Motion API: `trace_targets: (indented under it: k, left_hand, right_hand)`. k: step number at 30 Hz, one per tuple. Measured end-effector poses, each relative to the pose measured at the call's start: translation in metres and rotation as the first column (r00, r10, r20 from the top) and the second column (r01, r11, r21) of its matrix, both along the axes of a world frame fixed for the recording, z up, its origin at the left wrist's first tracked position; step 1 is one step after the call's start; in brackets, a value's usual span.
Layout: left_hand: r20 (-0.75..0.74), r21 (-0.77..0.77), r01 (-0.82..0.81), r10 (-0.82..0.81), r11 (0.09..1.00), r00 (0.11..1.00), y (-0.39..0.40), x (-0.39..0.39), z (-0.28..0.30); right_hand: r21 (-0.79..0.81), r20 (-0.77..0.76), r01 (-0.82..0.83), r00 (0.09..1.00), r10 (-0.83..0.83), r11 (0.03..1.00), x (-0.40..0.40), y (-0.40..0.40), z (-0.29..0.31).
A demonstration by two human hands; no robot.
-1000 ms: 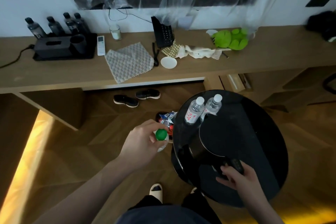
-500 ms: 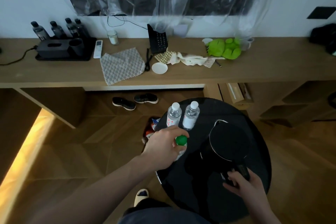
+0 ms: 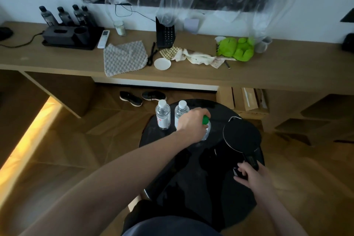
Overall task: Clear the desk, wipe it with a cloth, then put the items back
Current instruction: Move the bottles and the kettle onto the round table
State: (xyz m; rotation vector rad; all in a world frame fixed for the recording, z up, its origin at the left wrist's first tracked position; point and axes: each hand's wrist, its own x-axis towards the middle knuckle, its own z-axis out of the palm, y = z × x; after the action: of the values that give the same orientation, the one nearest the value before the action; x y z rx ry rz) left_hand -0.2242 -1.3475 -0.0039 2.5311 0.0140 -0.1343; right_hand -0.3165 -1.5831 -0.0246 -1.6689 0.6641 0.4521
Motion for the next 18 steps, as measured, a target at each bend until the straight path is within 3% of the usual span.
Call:
trace_targets:
  k: [9,18]
  left_hand:
    - [0.006,0.252,-0.054,0.054,0.966,0.999,-0.021,0.036,-0.007]
    - [-0.059,0.23,-0.022,0.036,0.973,0.998,-0.02,0.027,-0.008]
  right_hand:
    - [0.04,0.024,0.036,0.999,-0.037,0.999,0.03,-0.015,-0.018]
    - [0.083,0.032,0.015,0.999,-0.018,0.996,0.075,0.001,-0.037]
